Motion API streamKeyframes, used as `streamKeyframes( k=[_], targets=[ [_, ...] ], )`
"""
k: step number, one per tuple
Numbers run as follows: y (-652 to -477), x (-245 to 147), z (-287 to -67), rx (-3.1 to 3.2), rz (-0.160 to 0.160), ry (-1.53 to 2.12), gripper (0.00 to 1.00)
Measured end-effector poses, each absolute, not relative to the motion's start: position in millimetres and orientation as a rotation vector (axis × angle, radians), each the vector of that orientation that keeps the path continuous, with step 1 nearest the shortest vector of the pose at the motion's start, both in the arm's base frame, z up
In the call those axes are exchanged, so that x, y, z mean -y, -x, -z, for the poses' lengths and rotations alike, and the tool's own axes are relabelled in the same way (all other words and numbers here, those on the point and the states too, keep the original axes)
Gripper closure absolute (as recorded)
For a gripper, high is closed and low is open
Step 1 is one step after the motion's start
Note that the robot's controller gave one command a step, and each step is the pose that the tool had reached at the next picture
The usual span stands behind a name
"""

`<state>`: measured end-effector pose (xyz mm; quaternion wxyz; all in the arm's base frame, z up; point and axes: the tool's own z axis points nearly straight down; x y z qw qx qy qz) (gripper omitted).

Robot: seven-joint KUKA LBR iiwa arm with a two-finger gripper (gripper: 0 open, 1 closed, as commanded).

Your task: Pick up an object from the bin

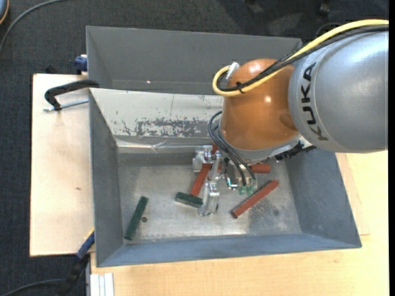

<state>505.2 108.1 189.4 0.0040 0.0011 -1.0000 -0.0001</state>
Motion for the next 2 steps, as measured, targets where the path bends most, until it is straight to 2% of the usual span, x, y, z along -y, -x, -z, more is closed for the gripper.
streamKeyframes(
  k=[1,2],
  targets=[
    [-507.1,-107.4,-193.3,3.142,0.002,0.0,1.0],
    [-507.1,-107.3,-193.3,3.142,0.002,0.0,0.0]
  ],
)
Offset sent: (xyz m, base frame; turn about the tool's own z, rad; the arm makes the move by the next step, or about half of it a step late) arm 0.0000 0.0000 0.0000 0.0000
